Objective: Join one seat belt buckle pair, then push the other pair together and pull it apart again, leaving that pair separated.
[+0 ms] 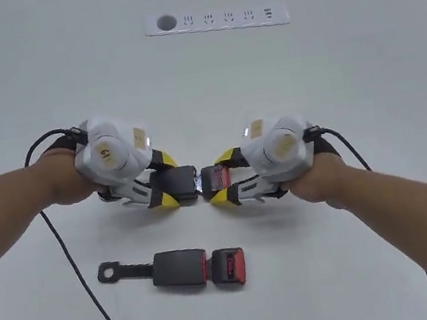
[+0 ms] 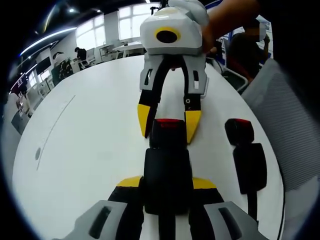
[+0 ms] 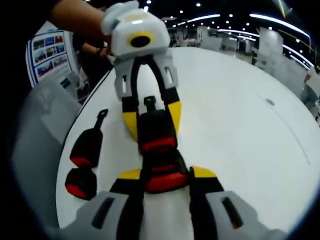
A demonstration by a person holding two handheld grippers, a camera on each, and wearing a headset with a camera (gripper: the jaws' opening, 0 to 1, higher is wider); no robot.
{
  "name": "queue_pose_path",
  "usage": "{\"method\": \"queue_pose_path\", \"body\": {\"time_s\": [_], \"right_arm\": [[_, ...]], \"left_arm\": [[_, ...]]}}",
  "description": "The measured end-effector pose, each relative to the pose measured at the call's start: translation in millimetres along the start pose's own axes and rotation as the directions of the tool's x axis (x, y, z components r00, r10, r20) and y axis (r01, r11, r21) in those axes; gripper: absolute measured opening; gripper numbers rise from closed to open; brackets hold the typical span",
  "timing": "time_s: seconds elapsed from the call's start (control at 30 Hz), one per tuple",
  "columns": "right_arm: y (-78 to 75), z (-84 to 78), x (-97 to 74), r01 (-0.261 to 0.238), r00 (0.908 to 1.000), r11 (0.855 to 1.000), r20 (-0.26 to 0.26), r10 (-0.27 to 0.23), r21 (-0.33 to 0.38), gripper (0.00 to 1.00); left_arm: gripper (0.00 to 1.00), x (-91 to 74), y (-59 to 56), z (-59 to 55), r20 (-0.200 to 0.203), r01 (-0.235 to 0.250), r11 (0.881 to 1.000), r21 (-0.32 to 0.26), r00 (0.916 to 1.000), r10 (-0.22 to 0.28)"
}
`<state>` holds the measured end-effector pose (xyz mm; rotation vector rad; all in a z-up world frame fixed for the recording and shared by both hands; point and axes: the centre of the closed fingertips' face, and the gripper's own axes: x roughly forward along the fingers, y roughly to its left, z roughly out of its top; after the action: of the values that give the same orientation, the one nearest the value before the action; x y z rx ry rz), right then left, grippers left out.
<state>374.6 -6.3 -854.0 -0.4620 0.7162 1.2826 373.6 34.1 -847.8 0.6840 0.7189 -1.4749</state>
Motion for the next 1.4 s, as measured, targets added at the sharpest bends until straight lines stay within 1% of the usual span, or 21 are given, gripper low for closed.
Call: {"method": "queue_pose_path", "body": {"time_s": [0.17,0.5,1.1,1.4], "right_arm": [[-0.1,0.7,-0.2,0.004,0.9998,1.0,-0.019,-0.004,-0.006,0.35],[-0.4,0.4,-0.5,0.001,0.9992,1.0,-0.04,-0.002,-0.021,0.35],[0.4,0.5,-0.3,-0.003,0.9995,0.999,-0.033,0.001,-0.037,0.35],[0.4,-0.2,-1.2,-0.003,0.9996,0.999,-0.027,0.002,-0.043,0.35]], "left_arm": [[0.35,-0.3,0.2,0.4,0.015,-0.007,1.0,-0.012,0.9999,0.007],[0.35,-0.5,-1.0,0.1,0.015,-0.007,1.0,-0.012,0.9999,0.007],[0.35,-0.8,-2.4,-0.7,0.003,-0.001,1.0,-0.01,1.0,0.001],[0.35,-1.1,-2.7,-0.8,0.003,-0.002,1.0,-0.018,1.0,0.002]]}}
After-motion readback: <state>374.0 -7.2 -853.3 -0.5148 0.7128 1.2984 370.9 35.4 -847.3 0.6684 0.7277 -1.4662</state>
